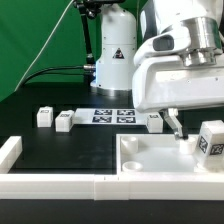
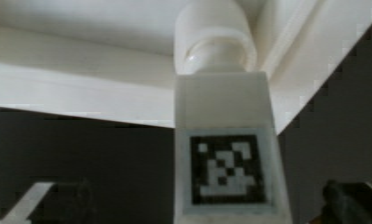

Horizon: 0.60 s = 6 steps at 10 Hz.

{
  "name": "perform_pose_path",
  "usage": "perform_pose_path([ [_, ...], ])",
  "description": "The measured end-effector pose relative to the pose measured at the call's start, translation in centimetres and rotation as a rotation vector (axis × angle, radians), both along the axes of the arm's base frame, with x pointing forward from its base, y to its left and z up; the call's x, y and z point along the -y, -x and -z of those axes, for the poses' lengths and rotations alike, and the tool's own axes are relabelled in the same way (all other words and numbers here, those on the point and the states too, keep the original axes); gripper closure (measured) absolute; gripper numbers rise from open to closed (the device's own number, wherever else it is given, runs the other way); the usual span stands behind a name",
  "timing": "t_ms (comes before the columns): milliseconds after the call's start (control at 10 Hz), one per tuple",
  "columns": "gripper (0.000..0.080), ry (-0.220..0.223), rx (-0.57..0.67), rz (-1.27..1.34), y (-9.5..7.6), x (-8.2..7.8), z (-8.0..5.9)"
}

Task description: Assemble one leg

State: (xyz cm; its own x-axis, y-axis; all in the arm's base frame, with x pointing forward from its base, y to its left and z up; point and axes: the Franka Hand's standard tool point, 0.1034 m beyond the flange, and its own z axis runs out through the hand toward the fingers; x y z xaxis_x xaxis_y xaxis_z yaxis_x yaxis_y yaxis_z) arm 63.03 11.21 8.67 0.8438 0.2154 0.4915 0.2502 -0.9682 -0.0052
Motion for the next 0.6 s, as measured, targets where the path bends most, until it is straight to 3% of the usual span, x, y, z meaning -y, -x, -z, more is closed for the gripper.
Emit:
perform_pose_path([
  [300,0.0150,0.002,-0.028,-0.004,0.14,-0.13,0.08],
  [600,0.0150,0.021,-0.319,-0.033,0.70,-0.81,0.53],
])
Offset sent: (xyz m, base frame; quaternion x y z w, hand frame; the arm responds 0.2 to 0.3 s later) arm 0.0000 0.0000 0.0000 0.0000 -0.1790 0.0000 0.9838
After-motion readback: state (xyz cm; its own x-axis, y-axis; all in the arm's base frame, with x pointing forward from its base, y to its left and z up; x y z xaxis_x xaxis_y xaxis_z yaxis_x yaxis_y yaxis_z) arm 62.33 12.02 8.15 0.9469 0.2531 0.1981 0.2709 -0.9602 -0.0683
